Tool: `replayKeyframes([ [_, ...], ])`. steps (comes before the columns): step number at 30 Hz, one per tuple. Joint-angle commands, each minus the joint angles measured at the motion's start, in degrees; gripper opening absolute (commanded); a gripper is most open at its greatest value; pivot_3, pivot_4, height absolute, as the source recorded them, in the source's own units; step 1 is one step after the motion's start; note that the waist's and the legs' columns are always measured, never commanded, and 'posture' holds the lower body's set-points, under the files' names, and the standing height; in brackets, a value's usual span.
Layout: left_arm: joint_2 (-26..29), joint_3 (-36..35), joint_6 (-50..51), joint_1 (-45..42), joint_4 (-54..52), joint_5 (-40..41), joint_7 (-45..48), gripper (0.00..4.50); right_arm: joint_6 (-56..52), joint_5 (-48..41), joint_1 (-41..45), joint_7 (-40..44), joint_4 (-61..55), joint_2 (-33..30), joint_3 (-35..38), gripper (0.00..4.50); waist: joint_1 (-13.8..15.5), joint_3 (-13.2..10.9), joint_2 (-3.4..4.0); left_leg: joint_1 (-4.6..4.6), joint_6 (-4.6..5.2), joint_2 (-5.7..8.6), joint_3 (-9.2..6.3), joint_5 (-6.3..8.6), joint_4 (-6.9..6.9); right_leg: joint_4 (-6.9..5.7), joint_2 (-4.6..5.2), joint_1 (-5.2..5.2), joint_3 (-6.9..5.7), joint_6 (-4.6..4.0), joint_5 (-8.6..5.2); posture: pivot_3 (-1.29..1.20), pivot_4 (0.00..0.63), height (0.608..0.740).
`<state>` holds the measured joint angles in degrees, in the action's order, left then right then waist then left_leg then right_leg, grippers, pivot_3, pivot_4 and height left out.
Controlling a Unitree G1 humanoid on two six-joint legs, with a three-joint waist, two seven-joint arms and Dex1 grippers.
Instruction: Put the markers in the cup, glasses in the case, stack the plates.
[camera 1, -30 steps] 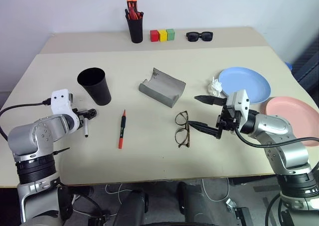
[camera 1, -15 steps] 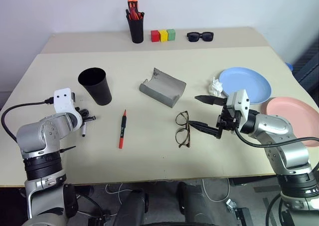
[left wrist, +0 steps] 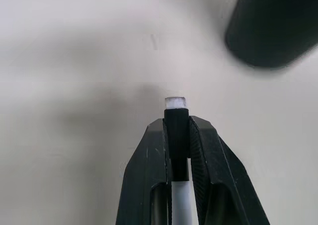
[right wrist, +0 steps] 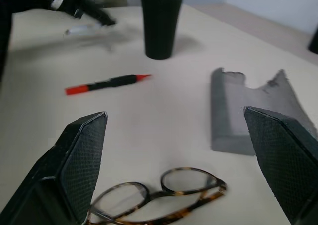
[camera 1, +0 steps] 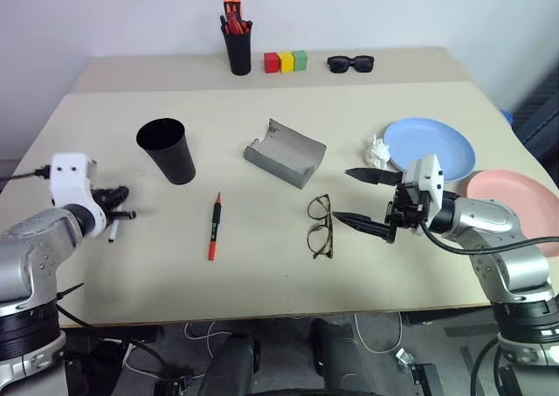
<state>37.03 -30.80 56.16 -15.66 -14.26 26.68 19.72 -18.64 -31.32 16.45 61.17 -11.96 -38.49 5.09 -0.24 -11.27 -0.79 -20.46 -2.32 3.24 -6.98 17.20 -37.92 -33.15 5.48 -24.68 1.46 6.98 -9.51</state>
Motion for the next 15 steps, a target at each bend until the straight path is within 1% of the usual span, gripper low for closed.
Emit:
replayKeyframes([
  [1, -0.90, -6.45, -13.69, -3.91, -0.38, 0.75, 0.42, 0.03, -1.93, -4.98, 1.70, 1.22, -1.27, -0.39, 3.00, 4.50, -0.01, 0.00, -0.02, 0.00, 0.00, 0.00, 0.00, 0.00, -0.02, 0.01, 0.01, 0.02, 0.00, -0.05, -0.03, 0.00, 0.150, 0.740],
  [3, -1.08, -7.24, -18.17, -5.20, 0.57, 0.69, 0.74, 0.03, -2.49, -6.07, 2.06, 1.23, -1.54, -0.02, 3.31, 4.50, -0.20, 0.01, -0.02, 0.02, 0.00, 0.01, 0.01, 0.00, -0.02, 0.01, 0.01, 0.03, 0.00, 0.01, 0.02, 0.00, 0.150, 0.740],
  [6, -1.30, -6.81, -25.02, -8.25, 1.26, 0.87, 1.40, 0.03, -1.44, -5.27, 2.21, 0.79, -1.41, 0.41, 2.93, 4.50, -0.38, 0.01, -0.02, 0.02, 0.00, 0.01, 0.02, 0.00, 0.00, 0.00, 0.01, 0.02, 0.00, 0.06, 0.04, 0.00, 0.150, 0.740],
  [9, -2.17, -4.04, -30.65, -12.56, 2.19, 1.11, 2.50, 0.03, -1.09, -5.01, 2.30, -0.25, -1.56, 1.28, 2.81, 4.50, -0.32, 0.00, -0.03, 0.01, 0.00, 0.02, 0.03, 0.00, -0.01, 0.01, 0.01, 0.02, 0.00, 0.07, 0.05, 0.00, 0.150, 0.740],
  [11, -2.69, -1.90, -34.17, -14.97, 4.25, 0.64, 3.85, 0.03, -0.81, -4.49, 2.41, -1.00, -1.42, 1.79, 2.70, 4.50, -0.17, 0.01, -0.04, 0.01, 0.00, 0.02, 0.03, 0.00, -0.02, 0.00, 0.01, 0.03, 0.00, 0.07, 0.05, 0.00, 0.150, 0.740],
  [15, -5.48, 1.49, -41.32, -19.30, 9.96, 0.03, 5.54, 0.03, 0.06, -3.60, 2.80, -2.32, -1.14, 2.94, 2.57, 4.50, -0.36, 0.01, -0.04, 0.03, 0.00, 0.04, 0.05, 0.00, -0.03, 0.01, 0.02, 0.04, 0.01, 0.08, 0.05, 0.00, 0.150, 0.740],
])
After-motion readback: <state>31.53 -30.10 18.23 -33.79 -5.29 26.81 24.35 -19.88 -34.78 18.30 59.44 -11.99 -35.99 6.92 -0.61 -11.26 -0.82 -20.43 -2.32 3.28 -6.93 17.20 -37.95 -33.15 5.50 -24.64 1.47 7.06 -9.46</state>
